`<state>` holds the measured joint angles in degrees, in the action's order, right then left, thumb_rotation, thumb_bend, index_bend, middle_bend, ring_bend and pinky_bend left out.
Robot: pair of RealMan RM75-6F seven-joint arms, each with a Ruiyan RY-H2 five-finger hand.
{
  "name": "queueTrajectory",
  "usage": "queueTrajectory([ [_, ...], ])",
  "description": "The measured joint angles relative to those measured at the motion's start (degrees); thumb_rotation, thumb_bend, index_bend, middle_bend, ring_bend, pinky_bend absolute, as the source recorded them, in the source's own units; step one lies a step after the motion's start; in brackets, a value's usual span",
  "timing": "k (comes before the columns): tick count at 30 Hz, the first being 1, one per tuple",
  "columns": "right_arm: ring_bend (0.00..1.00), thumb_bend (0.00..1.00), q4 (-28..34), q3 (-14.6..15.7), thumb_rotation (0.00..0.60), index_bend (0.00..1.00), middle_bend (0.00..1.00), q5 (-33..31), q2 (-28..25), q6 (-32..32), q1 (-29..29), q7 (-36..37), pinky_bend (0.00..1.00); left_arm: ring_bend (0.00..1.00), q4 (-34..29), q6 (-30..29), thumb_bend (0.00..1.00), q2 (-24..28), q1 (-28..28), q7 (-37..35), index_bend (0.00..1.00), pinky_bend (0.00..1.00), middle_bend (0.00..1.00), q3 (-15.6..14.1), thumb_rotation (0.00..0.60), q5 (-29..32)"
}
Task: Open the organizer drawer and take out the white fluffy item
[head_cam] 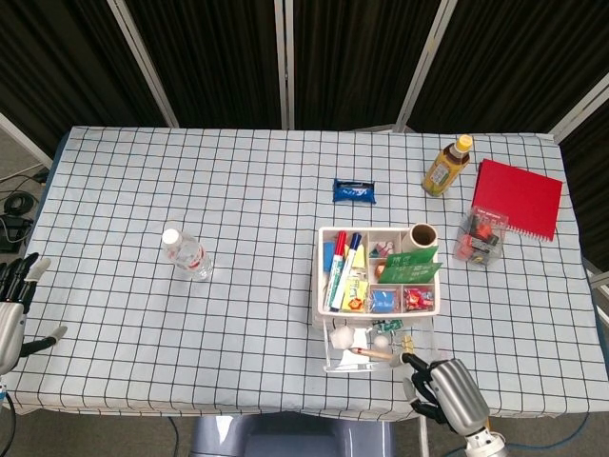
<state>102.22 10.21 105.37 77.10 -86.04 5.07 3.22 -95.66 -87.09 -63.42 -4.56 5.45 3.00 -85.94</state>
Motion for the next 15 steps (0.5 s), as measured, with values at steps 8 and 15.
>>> queueTrajectory([
  [8,0.97,0.49,-0.5,0.1,0.6,0.49,0.95,-0.1,-0.4,-0.4,-0.5,0.7,0.83,0.0,0.0,0.0,0.12,0.1,0.0,-0.1,0.0,0.0,0.0,0.0,0.6,0.0],
  [15,0.96,0.49,-1.4,0.2,0.6,0.49,0.95,-0.2,-1.1,-0.8,-0.9,2.1,0.83,0.0,-0.1,0.0,0.12,0.0,0.0,0.2,0.0,0.0,0.0,-0.1,0.6,-0.1],
])
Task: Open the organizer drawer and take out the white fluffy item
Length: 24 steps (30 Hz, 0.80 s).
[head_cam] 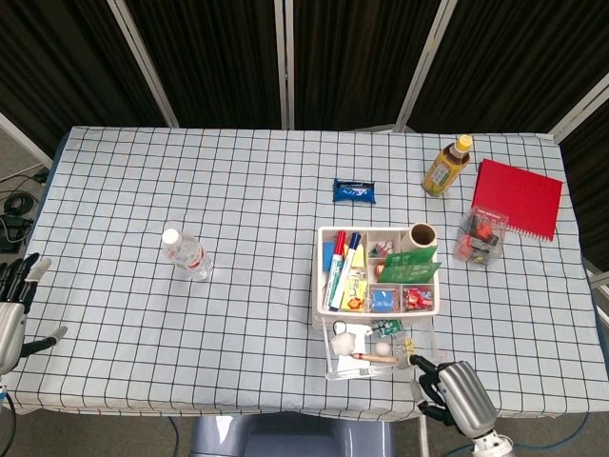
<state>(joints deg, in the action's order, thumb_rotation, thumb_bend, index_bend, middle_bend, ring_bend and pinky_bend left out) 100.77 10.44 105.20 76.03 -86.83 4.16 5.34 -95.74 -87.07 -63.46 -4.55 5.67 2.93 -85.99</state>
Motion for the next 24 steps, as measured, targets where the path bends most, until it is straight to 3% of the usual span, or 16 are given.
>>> queueTrajectory([
  [24,0.96,0.49,-1.0,0.7,0.6,0.52,0.95,1.6,-1.1,-1.8,-1.7,-0.1,0.83,0.0,0.0,0.2,0.12,0.0,0.0,0.0,0.0,0.0,0.0,-0.1,0.6,0.0],
])
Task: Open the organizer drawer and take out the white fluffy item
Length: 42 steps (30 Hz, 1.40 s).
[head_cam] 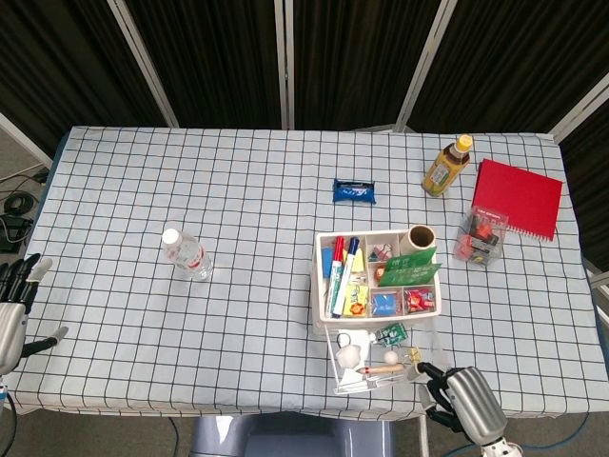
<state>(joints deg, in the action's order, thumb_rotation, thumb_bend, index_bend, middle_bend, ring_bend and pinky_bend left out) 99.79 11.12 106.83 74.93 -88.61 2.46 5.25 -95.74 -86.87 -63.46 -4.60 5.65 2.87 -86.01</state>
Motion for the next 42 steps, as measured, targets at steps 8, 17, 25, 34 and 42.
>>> queueTrajectory([
  [8,0.97,0.47,0.0,-0.4,0.6,0.45,0.95,0.2,-0.3,-0.3,-0.1,0.5,0.83,0.0,0.0,0.1,0.12,0.0,0.0,0.0,0.0,0.0,0.0,0.0,0.6,0.1],
  [17,0.96,0.41,0.3,-0.4,0.6,0.26,0.95,0.8,-0.7,-0.3,-0.2,0.1,0.83,0.0,0.0,0.0,0.12,0.1,0.0,-0.1,0.0,0.0,0.0,0.1,0.6,0.2],
  [25,0.96,0.41,0.4,-0.3,0.6,0.25,0.95,1.5,-1.2,-1.7,-0.8,-0.3,0.83,0.0,0.0,-0.1,0.12,0.2,0.1,-0.5,0.0,0.0,0.0,0.2,0.6,0.3],
  [34,0.96,0.41,1.2,-2.1,0.6,0.27,0.95,1.6,-2.6,-6.1,-2.0,-0.3,0.82,0.0,0.0,-0.2,0.12,0.2,0.1,-0.5,0.0,0.0,0.0,0.2,0.6,0.2],
  [42,0.95,0.33,2.8,-5.1,0.6,0.27,0.93,-0.3,-7.2,-9.4,-1.9,3.7,0.81,0.0,0.1,-0.4,0.12,0.1,0.1,-0.3,0.0,0.0,0.0,0.2,0.6,-0.2],
])
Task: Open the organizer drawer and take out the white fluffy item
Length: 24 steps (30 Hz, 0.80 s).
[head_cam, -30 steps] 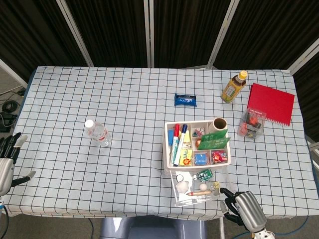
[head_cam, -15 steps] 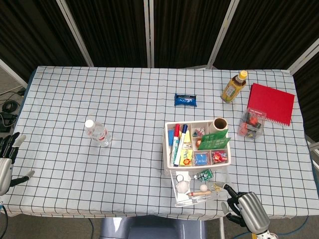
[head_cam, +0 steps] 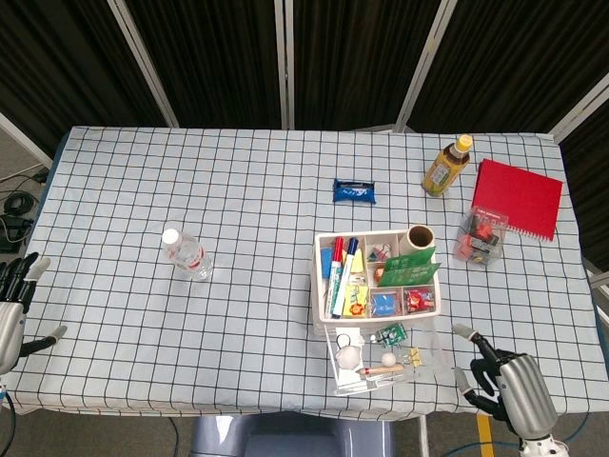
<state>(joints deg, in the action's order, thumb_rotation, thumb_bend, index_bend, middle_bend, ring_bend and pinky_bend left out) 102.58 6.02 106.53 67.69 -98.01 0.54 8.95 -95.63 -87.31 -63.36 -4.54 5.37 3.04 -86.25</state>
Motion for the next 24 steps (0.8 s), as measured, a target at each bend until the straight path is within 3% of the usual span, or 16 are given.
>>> queueTrajectory([
  [8,0.95,0.33,3.2,-0.9,0.6,0.27,0.93,-0.8,-4.6,2.8,1.9,0.6,0.81,0.0,-1.0,-1.0,0.12,1.5,0.3,-1.9,0.0,0.0,0.0,-0.1,0.6,-1.2],
  [24,0.95,0.32,15.4,-0.3,0.6,0.38,0.95,0.1,-9.1,15.3,6.5,-10.5,0.81,0.0,-2.1,-1.3,0.12,3.4,0.5,-3.3,0.0,0.0,0.0,0.0,0.6,-1.2],
])
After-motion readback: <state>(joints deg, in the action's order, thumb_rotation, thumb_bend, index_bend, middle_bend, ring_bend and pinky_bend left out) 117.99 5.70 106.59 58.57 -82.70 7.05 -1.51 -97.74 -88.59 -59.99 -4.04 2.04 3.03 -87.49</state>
